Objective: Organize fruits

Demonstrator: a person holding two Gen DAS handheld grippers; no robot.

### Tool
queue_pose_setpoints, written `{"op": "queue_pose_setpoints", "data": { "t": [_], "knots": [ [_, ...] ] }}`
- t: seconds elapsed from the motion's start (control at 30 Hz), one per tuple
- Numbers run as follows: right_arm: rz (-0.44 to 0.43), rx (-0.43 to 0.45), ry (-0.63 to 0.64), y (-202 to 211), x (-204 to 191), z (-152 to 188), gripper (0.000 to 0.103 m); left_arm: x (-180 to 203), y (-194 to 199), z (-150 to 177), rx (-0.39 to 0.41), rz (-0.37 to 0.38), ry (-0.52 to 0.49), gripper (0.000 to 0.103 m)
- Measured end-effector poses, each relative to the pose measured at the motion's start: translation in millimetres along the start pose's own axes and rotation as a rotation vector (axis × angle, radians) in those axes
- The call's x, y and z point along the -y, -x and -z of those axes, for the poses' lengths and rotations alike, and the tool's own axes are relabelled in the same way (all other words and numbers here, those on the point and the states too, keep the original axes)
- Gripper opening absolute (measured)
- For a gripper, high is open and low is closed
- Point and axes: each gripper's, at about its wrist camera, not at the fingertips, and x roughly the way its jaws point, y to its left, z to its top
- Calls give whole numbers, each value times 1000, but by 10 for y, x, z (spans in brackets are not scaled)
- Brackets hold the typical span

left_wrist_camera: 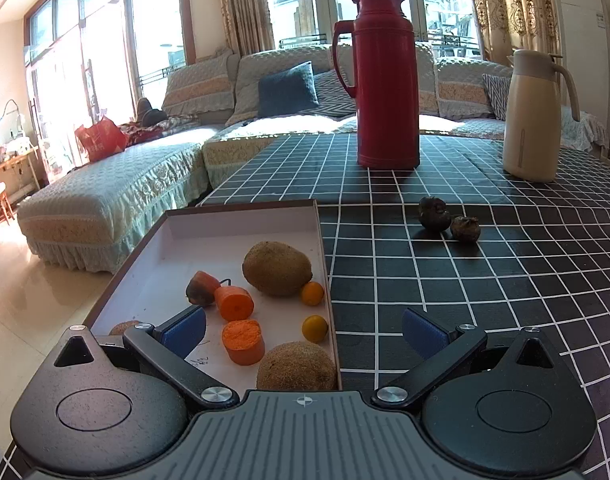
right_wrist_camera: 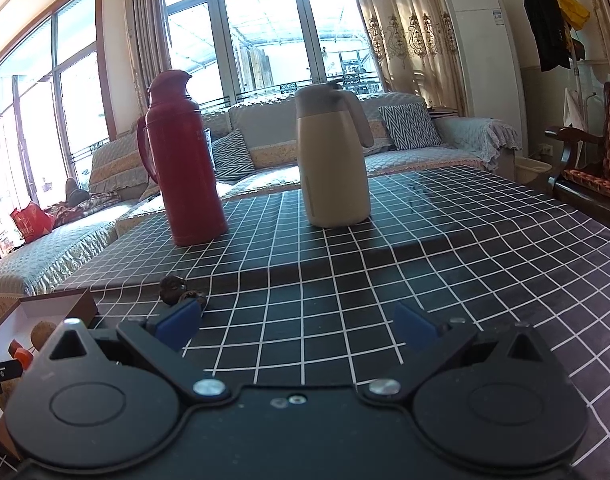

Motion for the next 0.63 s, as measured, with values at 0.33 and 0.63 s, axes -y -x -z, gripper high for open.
{"op": "queue_pose_setpoints", "data": {
  "t": [0.33, 0.63],
  "knots": [
    [2, 10, -3, 16, 6, -15, 103, 21, 3, 48, 16, -5, -35, 103],
    [3, 11, -1, 13, 14, -10, 103, -111, 12, -22, 32, -2, 42, 103]
  ]
}}
